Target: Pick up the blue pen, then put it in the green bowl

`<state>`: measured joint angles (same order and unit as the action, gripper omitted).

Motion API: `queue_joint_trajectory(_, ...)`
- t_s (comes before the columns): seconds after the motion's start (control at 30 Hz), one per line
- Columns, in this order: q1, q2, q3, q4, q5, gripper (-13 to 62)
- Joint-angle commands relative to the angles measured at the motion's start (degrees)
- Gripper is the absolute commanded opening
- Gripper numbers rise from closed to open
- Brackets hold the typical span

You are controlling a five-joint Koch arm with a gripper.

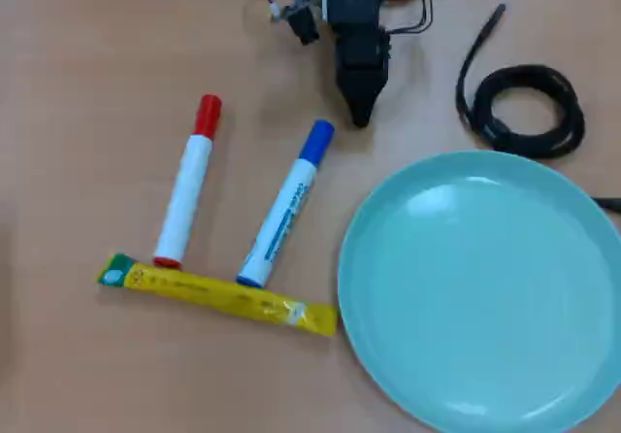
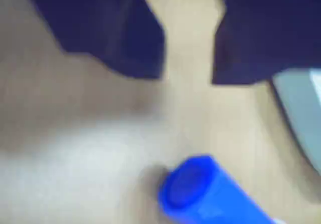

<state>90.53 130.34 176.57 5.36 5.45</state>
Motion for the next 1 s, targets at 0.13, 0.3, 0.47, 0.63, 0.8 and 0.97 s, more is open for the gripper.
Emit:
queue_joint_trajectory(0.13,-0.1,5.5,4.3,4.0,0.4,4.7)
queue_joint_trajectory(0.3,-0.1,5.5,4.3,4.0,0.4,4.7)
queue_joint_trajectory(0.47,-0.1,5.5,4.3,4.4,0.4,4.8)
queue_joint_trajectory(0.63,0.0,5.5,4.3,4.6,0.0,4.8)
queue_joint_trajectory(0.8,0.1,5.5,4.3,4.5,-0.3,4.8)
queue_joint_trajectory(0.97,0.4,5.5,4.3,4.7,0.3,4.8)
